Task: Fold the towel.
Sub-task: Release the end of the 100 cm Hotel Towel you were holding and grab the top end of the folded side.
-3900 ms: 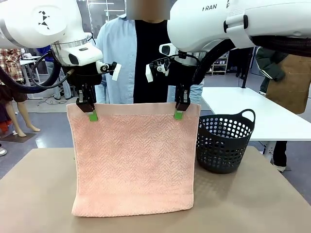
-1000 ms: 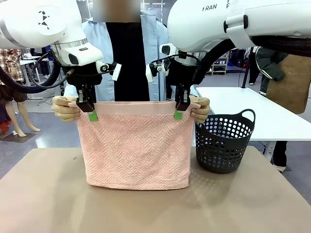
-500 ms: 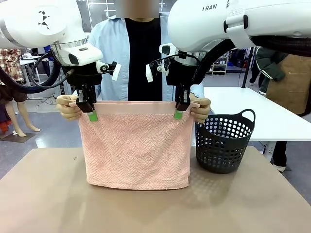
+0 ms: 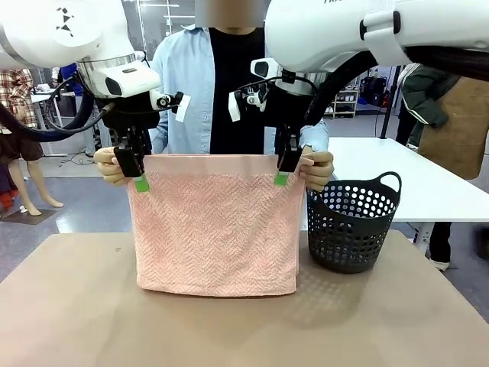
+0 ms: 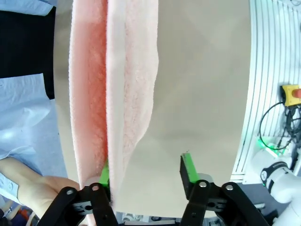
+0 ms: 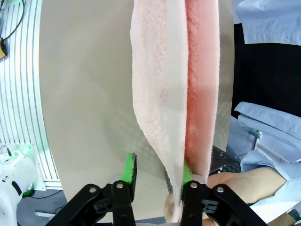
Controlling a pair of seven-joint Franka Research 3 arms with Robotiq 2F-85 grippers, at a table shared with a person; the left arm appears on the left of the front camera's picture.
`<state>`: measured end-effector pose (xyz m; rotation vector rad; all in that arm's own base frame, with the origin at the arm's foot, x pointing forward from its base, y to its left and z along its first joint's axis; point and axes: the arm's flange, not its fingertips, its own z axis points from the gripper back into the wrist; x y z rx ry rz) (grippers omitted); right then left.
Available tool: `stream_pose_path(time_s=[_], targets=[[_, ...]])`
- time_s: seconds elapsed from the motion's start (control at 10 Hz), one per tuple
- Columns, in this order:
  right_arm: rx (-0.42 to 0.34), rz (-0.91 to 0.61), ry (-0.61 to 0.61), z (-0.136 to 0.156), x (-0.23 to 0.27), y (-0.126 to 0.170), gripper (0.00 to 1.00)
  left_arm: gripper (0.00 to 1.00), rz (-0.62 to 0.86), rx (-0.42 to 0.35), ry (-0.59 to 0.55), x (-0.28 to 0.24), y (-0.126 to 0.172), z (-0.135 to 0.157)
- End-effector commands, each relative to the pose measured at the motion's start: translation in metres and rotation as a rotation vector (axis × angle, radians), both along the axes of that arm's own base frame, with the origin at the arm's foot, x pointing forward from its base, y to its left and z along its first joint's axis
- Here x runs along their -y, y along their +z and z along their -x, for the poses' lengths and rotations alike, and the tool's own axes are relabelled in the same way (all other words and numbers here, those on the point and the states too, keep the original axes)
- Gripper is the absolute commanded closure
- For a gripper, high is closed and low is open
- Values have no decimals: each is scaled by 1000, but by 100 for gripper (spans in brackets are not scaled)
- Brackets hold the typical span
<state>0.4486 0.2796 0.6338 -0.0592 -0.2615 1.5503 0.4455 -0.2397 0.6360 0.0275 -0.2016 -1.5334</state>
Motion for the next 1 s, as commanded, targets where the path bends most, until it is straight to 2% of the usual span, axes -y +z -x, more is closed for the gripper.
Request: stream_pose_path(time_s=[0.0, 0.1, 0.2, 0.3, 0.4, 0.9], targets=[[27, 23, -9, 10, -2, 15, 0, 0, -26, 26, 12, 1, 21, 10], [51, 30, -5, 14, -2, 24, 0, 9, -28, 66, 20, 0, 31, 13], [77, 31, 1, 16, -2, 32, 0, 0, -35, 109, 25, -1, 40, 14], [102, 28, 0, 16, -1, 42, 13, 0, -39, 144, 37, -4, 46, 13], [113, 35, 6, 14, 1, 47, 31, 0, -42, 193, 16, -4, 51, 11], [185, 87, 64, -7, 8, 49, 31, 0, -29, 263, -14, -5, 52, -16]])
